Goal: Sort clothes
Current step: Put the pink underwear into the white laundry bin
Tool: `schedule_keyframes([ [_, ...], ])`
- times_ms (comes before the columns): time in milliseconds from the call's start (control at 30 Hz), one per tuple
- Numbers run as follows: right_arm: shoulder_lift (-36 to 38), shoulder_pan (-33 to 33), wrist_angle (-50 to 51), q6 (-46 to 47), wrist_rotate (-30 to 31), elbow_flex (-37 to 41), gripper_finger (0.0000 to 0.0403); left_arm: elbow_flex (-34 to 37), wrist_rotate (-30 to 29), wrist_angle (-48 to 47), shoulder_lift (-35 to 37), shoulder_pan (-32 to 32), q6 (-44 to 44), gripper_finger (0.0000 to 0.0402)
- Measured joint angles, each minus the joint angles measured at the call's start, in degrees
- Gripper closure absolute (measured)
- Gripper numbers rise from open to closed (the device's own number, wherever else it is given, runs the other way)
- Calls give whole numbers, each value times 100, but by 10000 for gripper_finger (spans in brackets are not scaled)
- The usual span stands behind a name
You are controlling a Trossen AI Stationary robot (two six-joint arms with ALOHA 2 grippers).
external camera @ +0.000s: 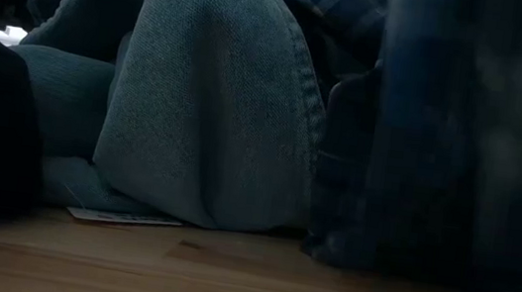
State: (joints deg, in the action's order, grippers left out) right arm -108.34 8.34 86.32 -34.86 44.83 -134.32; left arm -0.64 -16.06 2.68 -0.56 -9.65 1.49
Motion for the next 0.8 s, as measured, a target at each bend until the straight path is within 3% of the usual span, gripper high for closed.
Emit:
schedule_keyframes([
  [567, 53, -1342, -391, -561, 792, 0, 374, 0, 1, 0, 0, -1, -2, 400],
  [800, 53, -1682, -391, -421, 543, 0, 374, 0, 0, 0, -2, 0, -2, 400],
])
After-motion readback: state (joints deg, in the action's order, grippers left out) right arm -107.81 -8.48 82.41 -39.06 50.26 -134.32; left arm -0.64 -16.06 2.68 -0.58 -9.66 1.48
